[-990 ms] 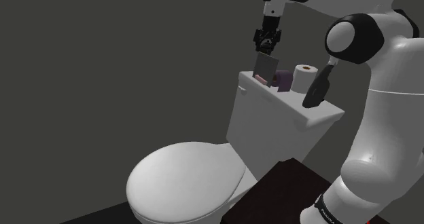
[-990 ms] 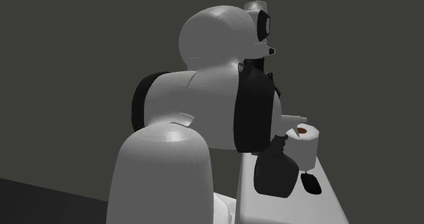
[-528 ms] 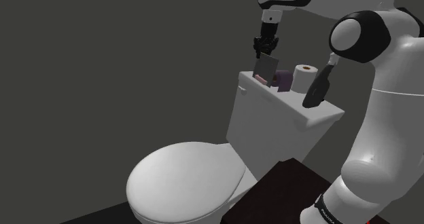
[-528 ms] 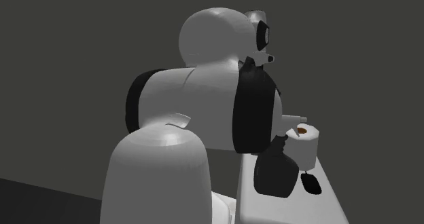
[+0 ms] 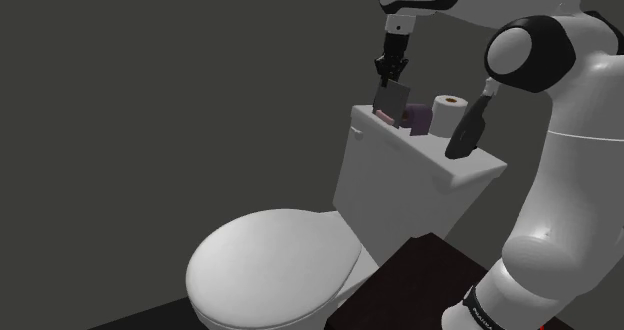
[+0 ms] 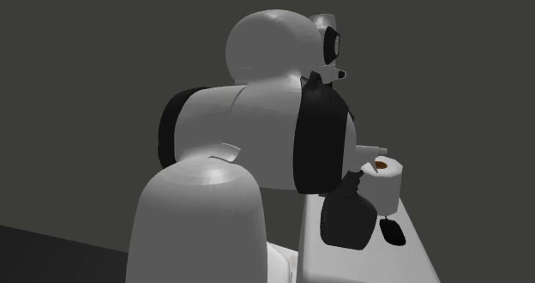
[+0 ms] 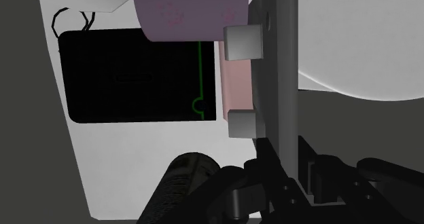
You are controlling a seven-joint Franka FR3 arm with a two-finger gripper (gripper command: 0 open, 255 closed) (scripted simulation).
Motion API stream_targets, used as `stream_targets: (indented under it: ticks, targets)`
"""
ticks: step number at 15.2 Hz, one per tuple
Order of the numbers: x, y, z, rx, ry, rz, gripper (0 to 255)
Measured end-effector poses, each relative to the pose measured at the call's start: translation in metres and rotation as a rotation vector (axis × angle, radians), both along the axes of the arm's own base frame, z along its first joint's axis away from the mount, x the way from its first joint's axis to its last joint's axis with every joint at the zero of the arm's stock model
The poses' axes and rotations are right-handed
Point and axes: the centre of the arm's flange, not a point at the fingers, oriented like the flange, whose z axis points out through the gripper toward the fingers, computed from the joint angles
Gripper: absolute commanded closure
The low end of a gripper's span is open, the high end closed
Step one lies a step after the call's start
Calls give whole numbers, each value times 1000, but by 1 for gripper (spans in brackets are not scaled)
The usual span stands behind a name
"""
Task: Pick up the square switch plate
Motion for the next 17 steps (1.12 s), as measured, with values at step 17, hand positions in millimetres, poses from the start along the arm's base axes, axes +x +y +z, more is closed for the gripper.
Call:
stream_targets:
  ticks: [17]
  targets:
    - [0,-1,77,0,1,0,255]
